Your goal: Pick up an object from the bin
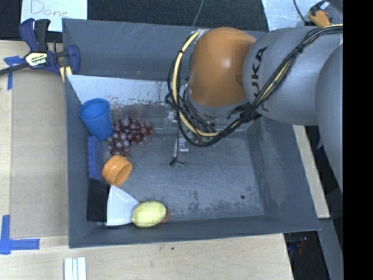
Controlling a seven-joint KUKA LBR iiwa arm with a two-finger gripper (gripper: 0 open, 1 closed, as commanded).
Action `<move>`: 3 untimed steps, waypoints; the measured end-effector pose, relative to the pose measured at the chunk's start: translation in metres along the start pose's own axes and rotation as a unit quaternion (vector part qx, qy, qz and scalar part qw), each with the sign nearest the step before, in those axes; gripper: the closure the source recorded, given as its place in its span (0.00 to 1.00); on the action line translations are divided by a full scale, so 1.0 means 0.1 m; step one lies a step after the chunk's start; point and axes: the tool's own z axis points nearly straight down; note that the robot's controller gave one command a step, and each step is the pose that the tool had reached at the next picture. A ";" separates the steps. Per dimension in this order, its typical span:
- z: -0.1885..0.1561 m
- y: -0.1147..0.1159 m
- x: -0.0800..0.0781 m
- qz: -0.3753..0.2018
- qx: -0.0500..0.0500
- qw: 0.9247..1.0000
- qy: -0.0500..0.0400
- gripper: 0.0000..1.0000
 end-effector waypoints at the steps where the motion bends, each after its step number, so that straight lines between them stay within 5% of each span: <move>1: -0.05 0.00 -0.02 0.002 0.000 1.000 -0.004 0.00; 2: 0.94 0.60 -0.34 0.008 -0.001 1.000 -0.001 0.00; 3: 0.26 0.76 -0.35 -0.131 0.000 0.991 -0.013 0.00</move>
Offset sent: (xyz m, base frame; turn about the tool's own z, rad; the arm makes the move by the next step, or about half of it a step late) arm 0.0340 0.0586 -0.0917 0.0186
